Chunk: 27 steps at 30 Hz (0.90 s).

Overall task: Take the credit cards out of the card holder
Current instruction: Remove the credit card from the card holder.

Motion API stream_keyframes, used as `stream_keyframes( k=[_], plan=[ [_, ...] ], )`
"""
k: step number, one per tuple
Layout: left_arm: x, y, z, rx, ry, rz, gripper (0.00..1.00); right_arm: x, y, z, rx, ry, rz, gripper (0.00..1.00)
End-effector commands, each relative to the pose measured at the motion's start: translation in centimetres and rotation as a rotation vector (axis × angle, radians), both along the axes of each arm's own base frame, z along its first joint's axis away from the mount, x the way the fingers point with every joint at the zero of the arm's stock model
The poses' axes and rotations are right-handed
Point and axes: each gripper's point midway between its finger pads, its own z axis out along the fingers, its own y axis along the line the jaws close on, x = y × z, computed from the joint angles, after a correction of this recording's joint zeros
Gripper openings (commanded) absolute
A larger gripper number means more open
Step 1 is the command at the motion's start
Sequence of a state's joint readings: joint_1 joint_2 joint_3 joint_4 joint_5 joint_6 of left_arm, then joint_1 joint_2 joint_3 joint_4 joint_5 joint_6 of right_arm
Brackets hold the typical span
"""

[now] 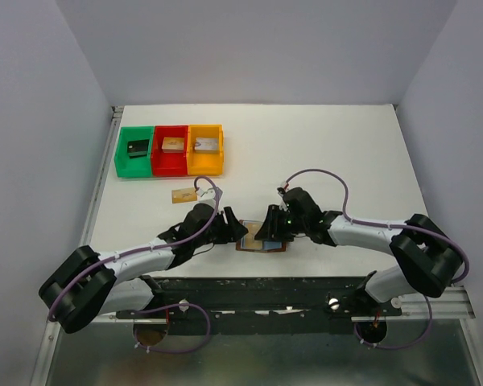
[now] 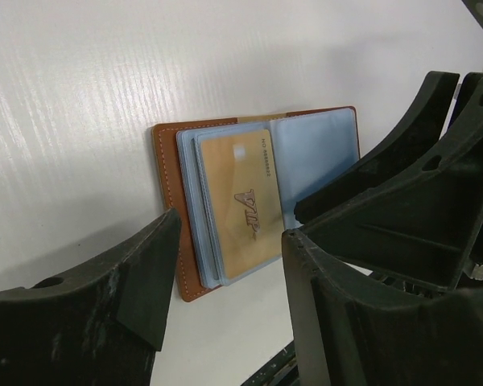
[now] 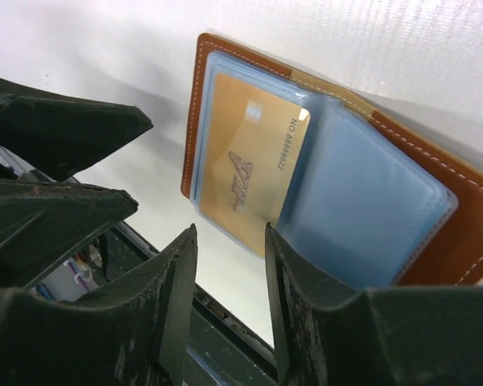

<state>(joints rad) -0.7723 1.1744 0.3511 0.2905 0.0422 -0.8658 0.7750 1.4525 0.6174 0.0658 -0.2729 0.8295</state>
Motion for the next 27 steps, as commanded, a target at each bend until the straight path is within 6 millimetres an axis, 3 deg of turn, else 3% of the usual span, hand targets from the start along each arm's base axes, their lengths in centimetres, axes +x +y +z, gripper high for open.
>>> stream_keyframes(
  k=[1, 16, 27],
  plan=[
    [0.2, -0.7, 0.8, -0.032, -0.012, -0.016, 0.65, 0.1, -0.9, -1.8, -0.057, -0.005, -0.016, 0.47],
    [-0.1, -0.7, -0.3, -0.017, 0.014, -0.022, 0.55, 0.2, -0.1, -2.4, -0.022, -0.019, 0.03, 0.47],
    [-0.2, -1.8, 0.8, -0.081, -0.017, -0.06, 0.54, 0.3, -0.3, -3.3, -0.048, -0.036, 0.067, 0.46]
  ],
)
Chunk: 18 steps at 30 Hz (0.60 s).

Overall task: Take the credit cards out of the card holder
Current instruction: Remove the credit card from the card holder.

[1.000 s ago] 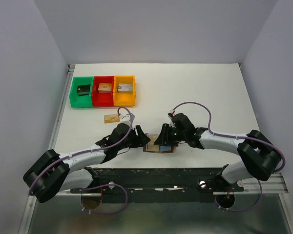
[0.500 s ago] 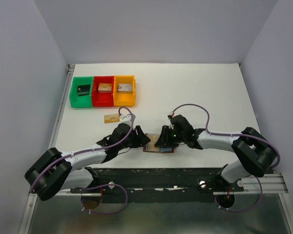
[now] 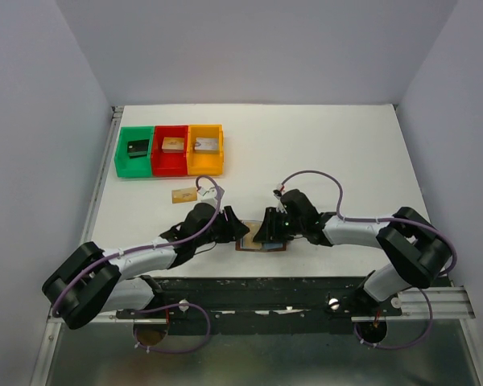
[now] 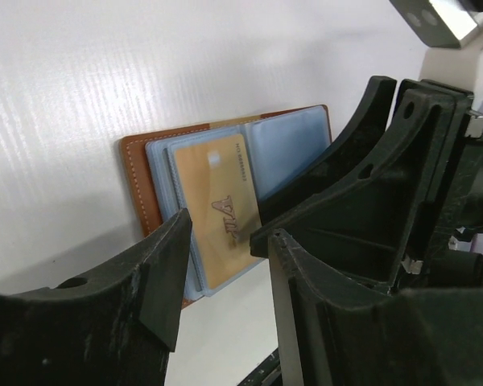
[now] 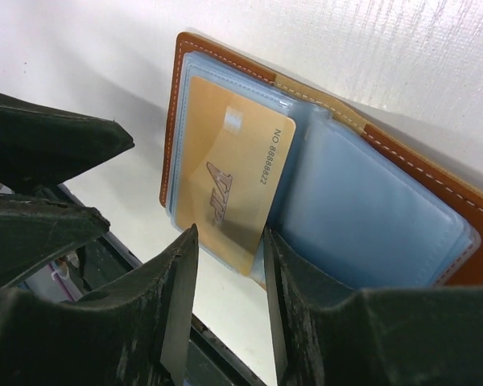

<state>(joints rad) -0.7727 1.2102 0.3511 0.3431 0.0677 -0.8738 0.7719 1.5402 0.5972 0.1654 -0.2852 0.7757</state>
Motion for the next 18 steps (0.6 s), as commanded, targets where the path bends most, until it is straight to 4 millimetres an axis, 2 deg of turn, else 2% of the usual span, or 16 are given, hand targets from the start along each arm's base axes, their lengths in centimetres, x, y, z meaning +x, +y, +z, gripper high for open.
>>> stream_keyframes(
  k=[1, 12, 18],
  plan=[
    [-0.3, -1.2, 0.9, -0.064, -0.021, -0.051, 0.54, 0.0, -0.5, -1.1, -0.035, -0.019, 0.031, 0.46],
    [-0.5, -1.5, -0.5, -0.052, 0.018, -0.062, 0.52, 0.2, -0.5, -1.5, -0.066, -0.042, 0.081, 0.46],
    [-1.0, -1.3, -2.7, -0.025, 0.086, -0.052, 0.48, 0.1, -0.5, -1.5, -0.061, -0.039, 0.085, 0.46]
  ],
)
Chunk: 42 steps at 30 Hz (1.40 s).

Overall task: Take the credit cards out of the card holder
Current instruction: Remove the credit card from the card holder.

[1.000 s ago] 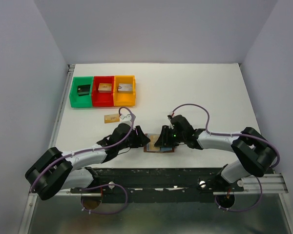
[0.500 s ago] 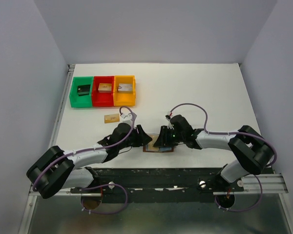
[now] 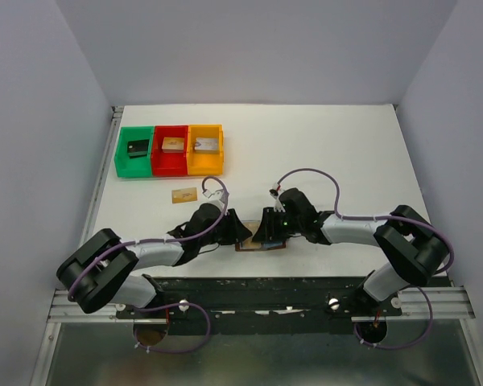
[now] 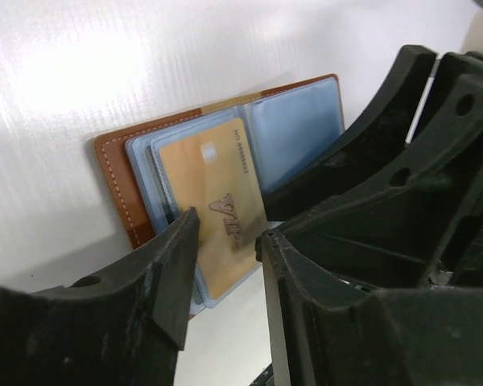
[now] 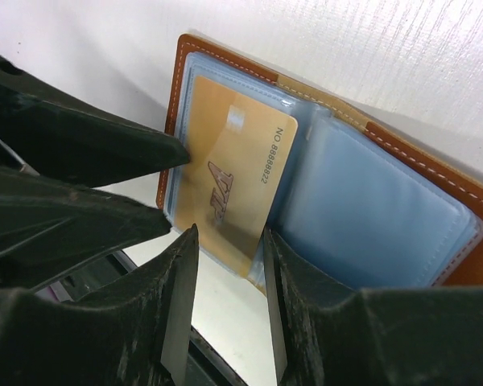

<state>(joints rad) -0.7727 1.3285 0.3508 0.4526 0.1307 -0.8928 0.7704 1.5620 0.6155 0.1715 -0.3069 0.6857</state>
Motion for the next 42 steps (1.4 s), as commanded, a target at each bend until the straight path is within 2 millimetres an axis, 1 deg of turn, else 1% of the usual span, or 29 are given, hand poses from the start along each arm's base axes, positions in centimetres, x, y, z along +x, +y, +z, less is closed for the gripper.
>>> stream_keyframes(
  k=[1, 5, 13, 17, 23, 26, 31, 34, 37, 38, 41, 42],
  plan=[
    [-0.8, 0.2, -1.7, 0.01, 0.055, -0.004, 0.47, -0.2, -0.8, -1.4, -0.049, 0.012, 0.012, 0.46],
    [-0.9, 0.9, -2.4, 0.038, 0.074, 0.025, 0.43, -0.3, -0.8, -1.2, -0.047, 0.011, 0.006, 0.47],
    [-0.7, 1.9, -1.6, 0.046, 0.036, 0.066, 0.43, -0.1, -1.1, -1.1, -0.051, 0.008, -0.016, 0.49],
    [-0.8, 2.6, -2.1, 0.074, 0.046, 0.082, 0.43, 0.2, -1.2, -0.6, -0.017, 0.012, -0.05, 0.5],
    [-0.8, 3.1, -2.3, 0.085, 0.046, 0.102, 0.43, 0.2, -0.7, 0.2, 0.047, 0.03, -0.072, 0.5],
    [-0.7, 3.0, -2.2, 0.085, 0.045, 0.103, 0.43, 0.2, -0.7, 0.5, 0.066, 0.031, -0.078, 0.5],
    [-0.8, 3.0, -2.5, 0.083, 0.049, 0.105, 0.43, 0.2, -0.7, 0.6, 0.086, 0.039, -0.088, 0.5],
    [-0.6, 3.2, -1.6, 0.062, 0.023, 0.12, 0.44, 0.1, -0.8, 0.3, 0.078, 0.041, -0.086, 0.5],
    [-0.4, 3.2, 0.1, 0.023, -0.021, 0.122, 0.43, 0.0, -1.0, 0.2, 0.071, 0.042, -0.085, 0.5],
    [0.0, 3.4, 0.5, 0.018, -0.041, 0.142, 0.44, 0.1, -0.9, 0.2, 0.07, 0.039, -0.082, 0.5],
    [0.2, 2.8, 2.0, -0.031, -0.08, 0.128, 0.44, 0.0, -1.0, 0.1, 0.068, 0.041, -0.082, 0.5],
    [0.0, 2.3, 2.4, -0.054, -0.086, 0.103, 0.44, 0.0, -1.0, 0.1, 0.069, 0.041, -0.083, 0.5]
  ],
)
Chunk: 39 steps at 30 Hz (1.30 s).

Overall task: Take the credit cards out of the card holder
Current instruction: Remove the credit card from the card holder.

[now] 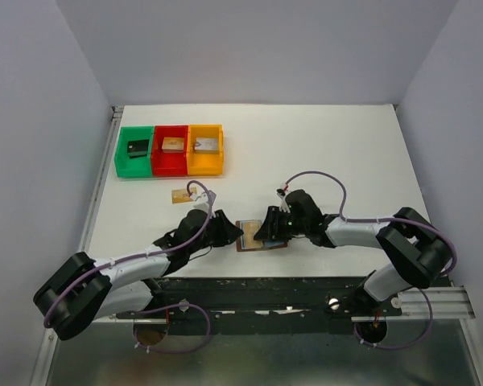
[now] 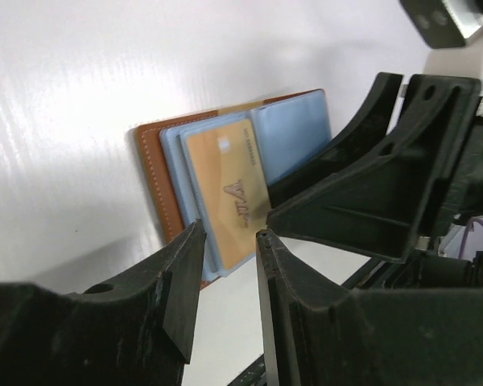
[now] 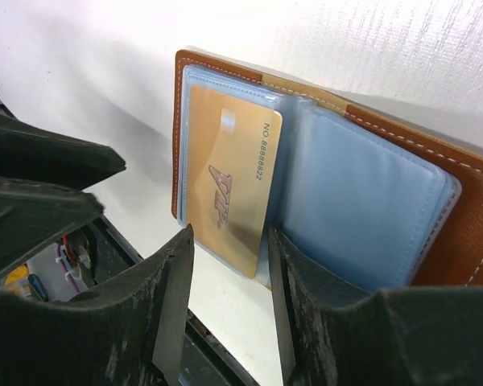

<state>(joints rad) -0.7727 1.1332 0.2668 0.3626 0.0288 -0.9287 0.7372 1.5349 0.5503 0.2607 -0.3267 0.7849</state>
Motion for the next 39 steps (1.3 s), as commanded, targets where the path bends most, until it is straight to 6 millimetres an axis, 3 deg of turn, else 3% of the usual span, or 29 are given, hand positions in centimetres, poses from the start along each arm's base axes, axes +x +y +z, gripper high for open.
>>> stream_keyframes(
  k=[1, 9, 16, 26, 39],
  plan=[
    [0.5, -1.0, 1.9, -0.065, -0.068, -0.023, 0.44, -0.2, -0.3, -0.2, 0.0, -0.001, -0.001, 0.5],
    [0.1, -2.2, -0.2, -0.061, -0.009, -0.069, 0.44, -0.4, 0.0, 0.0, 0.031, 0.018, -0.003, 0.5],
    [0.2, -2.8, -0.8, -0.066, 0.009, -0.083, 0.44, -0.4, 0.0, 0.3, 0.045, 0.017, -0.012, 0.51],
    [0.0, -0.5, -3.9, 0.052, 0.098, 0.017, 0.28, -0.4, -0.5, 1.2, 0.095, 0.03, -0.092, 0.51],
    [-0.2, -0.2, -4.4, 0.06, 0.116, 0.023, 0.25, -0.7, 0.1, 2.0, 0.171, 0.032, -0.082, 0.5]
  ],
)
